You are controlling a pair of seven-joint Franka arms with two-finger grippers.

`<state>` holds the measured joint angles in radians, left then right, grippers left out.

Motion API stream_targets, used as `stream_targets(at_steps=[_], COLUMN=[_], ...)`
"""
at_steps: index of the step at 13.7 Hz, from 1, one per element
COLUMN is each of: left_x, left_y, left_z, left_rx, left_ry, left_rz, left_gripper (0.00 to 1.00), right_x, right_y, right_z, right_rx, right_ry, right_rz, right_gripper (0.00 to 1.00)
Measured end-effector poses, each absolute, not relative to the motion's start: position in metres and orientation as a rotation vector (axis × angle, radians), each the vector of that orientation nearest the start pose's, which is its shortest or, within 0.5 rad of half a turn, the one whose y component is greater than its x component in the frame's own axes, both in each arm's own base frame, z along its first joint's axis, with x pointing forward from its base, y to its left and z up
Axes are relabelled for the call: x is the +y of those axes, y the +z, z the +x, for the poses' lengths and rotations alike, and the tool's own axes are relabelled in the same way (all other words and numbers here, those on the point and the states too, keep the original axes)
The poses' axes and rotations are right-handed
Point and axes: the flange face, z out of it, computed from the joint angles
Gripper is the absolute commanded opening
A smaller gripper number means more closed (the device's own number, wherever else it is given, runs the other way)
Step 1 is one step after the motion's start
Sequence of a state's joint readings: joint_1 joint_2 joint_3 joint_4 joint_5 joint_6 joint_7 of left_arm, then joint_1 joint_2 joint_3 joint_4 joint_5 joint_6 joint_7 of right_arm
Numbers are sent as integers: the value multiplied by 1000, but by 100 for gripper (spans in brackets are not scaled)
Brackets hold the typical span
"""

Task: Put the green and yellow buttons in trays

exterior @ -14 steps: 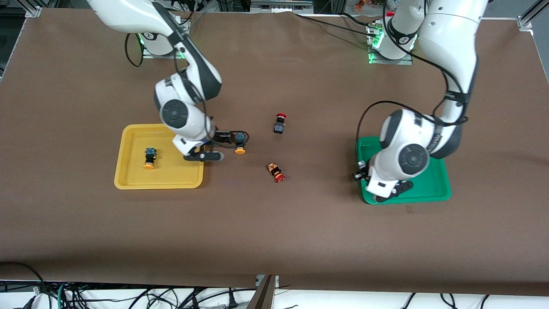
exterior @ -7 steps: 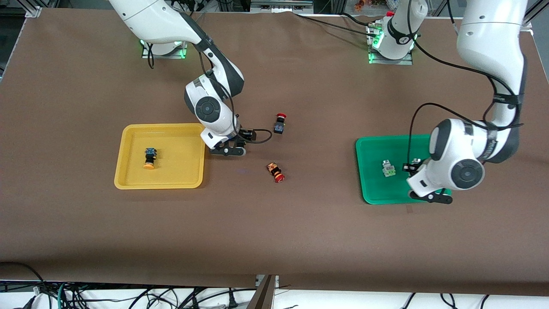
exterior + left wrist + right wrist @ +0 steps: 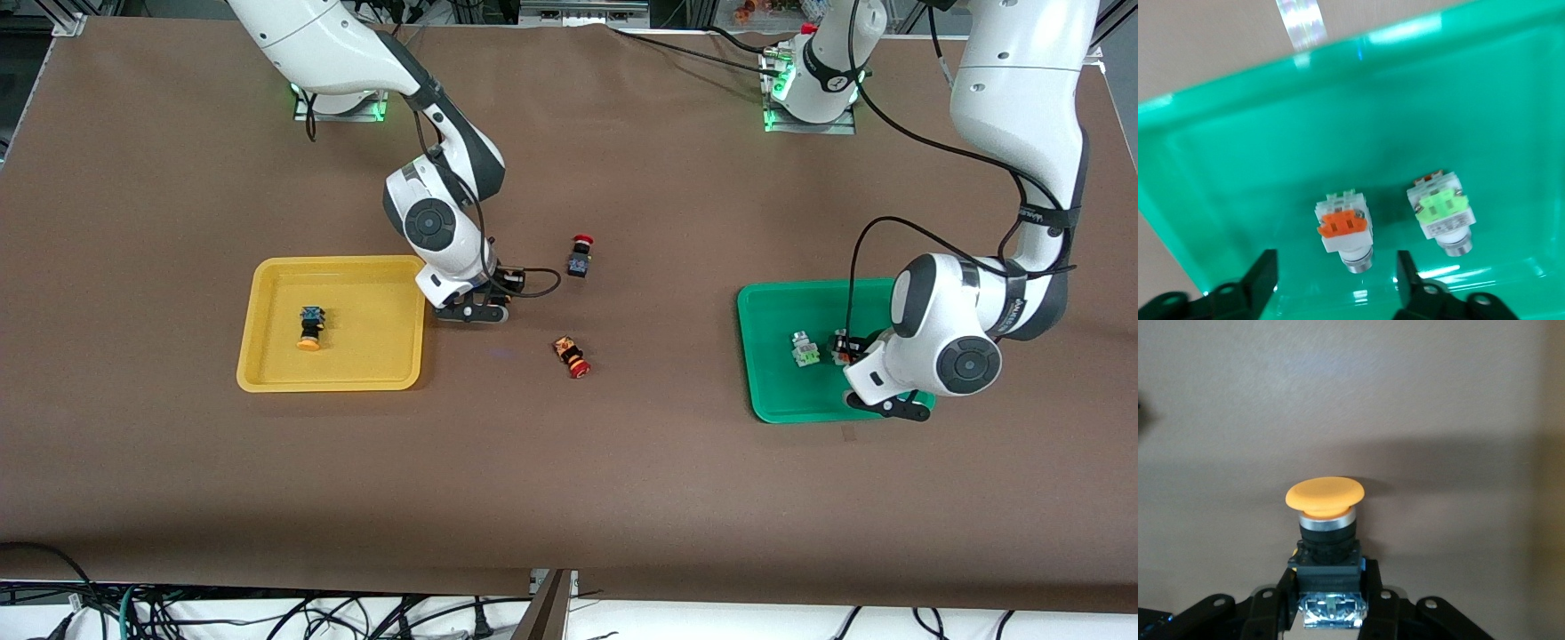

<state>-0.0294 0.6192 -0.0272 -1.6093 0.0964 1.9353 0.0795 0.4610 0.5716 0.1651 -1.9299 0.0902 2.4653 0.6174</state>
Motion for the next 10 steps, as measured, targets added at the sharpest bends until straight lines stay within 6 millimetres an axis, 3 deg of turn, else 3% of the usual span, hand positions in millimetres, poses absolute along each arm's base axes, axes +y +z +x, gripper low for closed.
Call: stream_targets(at_steps=[1, 3, 6, 8, 10], left_x=[-32, -39, -46, -44, -40], left_y=[267, 330, 443, 515, 571], left_z=[664, 672, 660, 642, 616], left_rx=[269, 266, 271, 257, 246], left_ry=[401, 319, 281, 238, 117], left_rz=[-3050, -3073, -3071, -3076, -3084], left_gripper=[100, 100, 100, 100, 100], right_x=[352, 322, 251, 202, 168], right_y=[201, 231, 263, 260, 242], right_z=[512, 532, 563, 579, 581], right_rx=[123, 48, -112, -198, -211], right_ry=[180, 211, 250, 263, 287], right_rz=[-3052, -3093, -3135, -3151, -3162], right_gripper=[12, 12, 14, 20, 32])
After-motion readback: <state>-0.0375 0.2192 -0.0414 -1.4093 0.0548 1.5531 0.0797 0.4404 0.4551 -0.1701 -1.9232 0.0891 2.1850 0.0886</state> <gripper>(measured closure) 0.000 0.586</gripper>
